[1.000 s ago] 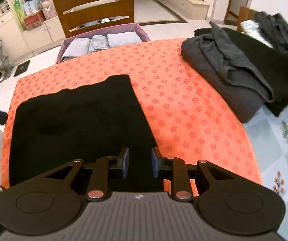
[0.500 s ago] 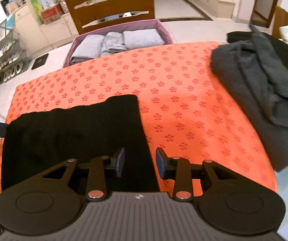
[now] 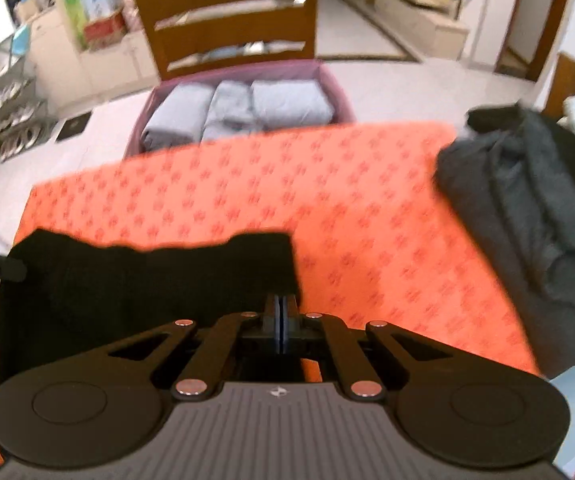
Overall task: Fold clothes
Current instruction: 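Fold the trousers again with the left gripper and press the fold flat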
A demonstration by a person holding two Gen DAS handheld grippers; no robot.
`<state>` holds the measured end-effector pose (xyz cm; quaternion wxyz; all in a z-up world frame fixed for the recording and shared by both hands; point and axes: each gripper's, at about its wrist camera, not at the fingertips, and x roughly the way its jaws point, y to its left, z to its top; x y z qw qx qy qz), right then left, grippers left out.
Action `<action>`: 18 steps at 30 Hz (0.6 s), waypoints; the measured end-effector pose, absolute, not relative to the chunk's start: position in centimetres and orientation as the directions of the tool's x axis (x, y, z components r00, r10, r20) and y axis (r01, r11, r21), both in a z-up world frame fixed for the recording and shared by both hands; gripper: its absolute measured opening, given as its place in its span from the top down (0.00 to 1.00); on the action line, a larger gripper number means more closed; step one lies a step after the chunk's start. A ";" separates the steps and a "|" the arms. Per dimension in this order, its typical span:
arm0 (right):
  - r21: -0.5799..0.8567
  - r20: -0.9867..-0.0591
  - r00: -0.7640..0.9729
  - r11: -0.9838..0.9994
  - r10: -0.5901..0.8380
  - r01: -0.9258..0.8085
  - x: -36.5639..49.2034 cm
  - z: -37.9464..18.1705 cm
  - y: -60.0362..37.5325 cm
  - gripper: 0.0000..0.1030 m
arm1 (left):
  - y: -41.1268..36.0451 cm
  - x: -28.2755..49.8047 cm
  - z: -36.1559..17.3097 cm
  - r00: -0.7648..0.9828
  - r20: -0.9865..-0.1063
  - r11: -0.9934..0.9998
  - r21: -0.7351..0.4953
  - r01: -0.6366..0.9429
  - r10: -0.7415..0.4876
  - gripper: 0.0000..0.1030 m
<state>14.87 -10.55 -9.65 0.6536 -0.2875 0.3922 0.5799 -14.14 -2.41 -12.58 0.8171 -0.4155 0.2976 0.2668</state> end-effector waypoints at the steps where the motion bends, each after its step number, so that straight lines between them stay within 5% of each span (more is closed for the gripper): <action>1: 0.071 -0.837 0.031 0.166 0.546 -0.983 14.9 -9.0 -10.4 0.98 | -2.4 -14.1 -12.1 0.682 -0.702 0.518 -0.514 -0.684 0.205 0.95; 10: 0.029 -0.756 0.096 0.180 0.647 -0.983 15.6 -4.8 -6.2 0.98 | 1.1 -14.7 -8.3 0.683 -0.653 0.514 -0.483 -0.709 0.329 0.95; 18: -0.020 -0.771 0.084 0.107 0.631 -0.994 14.7 -7.2 -0.6 0.98 | 3.4 -15.5 -9.7 0.628 -0.702 0.483 -0.444 -0.755 0.336 0.92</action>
